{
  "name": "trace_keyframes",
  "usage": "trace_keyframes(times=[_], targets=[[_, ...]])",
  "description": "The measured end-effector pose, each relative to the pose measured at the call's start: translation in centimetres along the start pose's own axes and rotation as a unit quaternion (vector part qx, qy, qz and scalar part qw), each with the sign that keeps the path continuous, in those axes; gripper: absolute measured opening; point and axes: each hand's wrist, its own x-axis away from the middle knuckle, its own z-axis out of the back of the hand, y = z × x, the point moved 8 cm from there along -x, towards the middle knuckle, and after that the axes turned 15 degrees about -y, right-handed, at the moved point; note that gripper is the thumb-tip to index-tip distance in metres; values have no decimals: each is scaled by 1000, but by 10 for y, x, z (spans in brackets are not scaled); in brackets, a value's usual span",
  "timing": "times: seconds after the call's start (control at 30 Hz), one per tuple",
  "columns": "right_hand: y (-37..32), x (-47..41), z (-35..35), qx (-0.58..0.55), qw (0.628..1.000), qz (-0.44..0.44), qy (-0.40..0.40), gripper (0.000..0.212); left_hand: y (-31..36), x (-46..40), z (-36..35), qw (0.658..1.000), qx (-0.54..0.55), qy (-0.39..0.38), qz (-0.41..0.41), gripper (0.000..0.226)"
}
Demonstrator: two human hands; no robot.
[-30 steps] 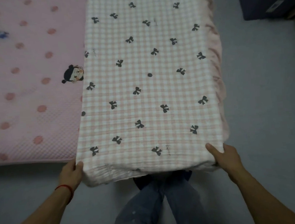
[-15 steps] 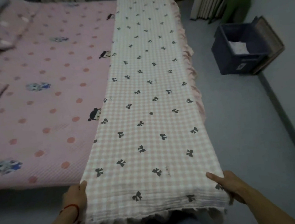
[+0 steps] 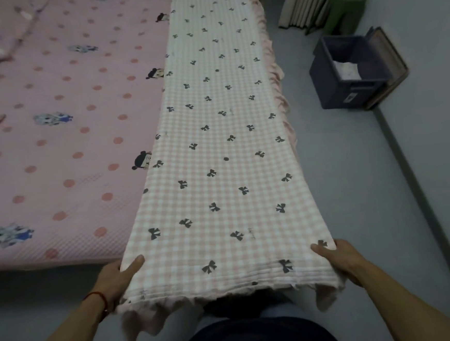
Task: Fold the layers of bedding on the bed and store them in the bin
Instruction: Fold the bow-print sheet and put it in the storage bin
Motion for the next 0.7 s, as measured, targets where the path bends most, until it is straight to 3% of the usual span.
trace_keyframes(times=[0.17, 0.37, 0.5, 0.6, 0.7], targets=[[13, 1, -5, -32, 998, -53, -21, 27, -14, -10, 1, 1000, 9, 1, -7, 35], [23, -2, -6, -72, 996, -43, -10, 34, -30, -17, -2, 999, 26, 35, 3, 38], [27, -2, -2, -94, 994, -13, 56, 34, -21, -16, 2, 996, 35, 85, -10, 33], [26, -10, 4, -119, 988, -21, 95, 53, -6, -16, 9, 989, 44, 141, -20, 36], [2, -12, 18, -147, 978, -2, 148, 71, 21, -20, 15, 988, 43, 146, -35, 26]])
